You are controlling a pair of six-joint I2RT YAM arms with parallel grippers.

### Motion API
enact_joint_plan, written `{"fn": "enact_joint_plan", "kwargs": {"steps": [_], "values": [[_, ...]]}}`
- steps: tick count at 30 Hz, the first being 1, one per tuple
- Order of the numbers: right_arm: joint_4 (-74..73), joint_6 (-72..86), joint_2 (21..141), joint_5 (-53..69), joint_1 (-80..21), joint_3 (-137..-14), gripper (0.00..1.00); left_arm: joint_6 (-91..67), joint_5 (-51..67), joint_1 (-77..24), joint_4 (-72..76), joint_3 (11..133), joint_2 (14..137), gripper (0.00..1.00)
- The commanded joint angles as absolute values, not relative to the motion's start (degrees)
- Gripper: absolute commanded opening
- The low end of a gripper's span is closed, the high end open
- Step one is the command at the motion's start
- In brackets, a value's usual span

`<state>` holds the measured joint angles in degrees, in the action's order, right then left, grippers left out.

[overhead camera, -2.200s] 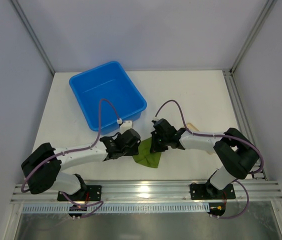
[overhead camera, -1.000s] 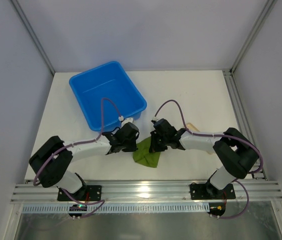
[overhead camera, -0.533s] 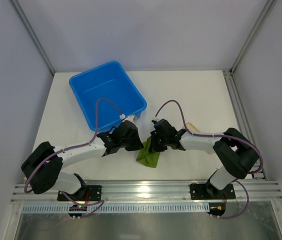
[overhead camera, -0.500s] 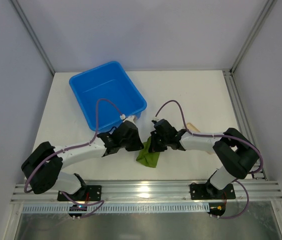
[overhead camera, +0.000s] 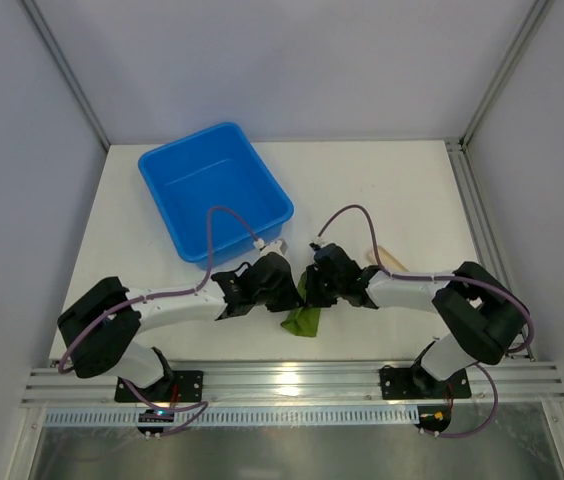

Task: Place the utensils on the paper napkin and roll it up
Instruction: Roll the napkin at the center of the board.

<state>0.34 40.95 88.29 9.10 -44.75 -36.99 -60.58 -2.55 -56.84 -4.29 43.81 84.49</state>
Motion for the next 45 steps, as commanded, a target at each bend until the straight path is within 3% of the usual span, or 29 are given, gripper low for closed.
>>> {"fn": "enact_joint_plan", "kwargs": {"steps": [1, 19, 45], "values": [[-2.5, 40.6, 86.5, 6.8, -44.7, -34.6, 0.04, -62.8, -4.6, -57.0, -1.2, 45.0, 85.2, 0.0], [-3.3, 44.8, 73.2, 9.8, -45.5, -27.7, 0.04, -64.0, -5.0, -57.2, 1.3, 42.0, 84.2, 0.0], [-1.1, 45.9, 71.6, 7.5, -47.5, -22.0, 0.04, -63.6, -3.9, -60.6, 1.5, 49.7, 91.2, 0.0]]}}
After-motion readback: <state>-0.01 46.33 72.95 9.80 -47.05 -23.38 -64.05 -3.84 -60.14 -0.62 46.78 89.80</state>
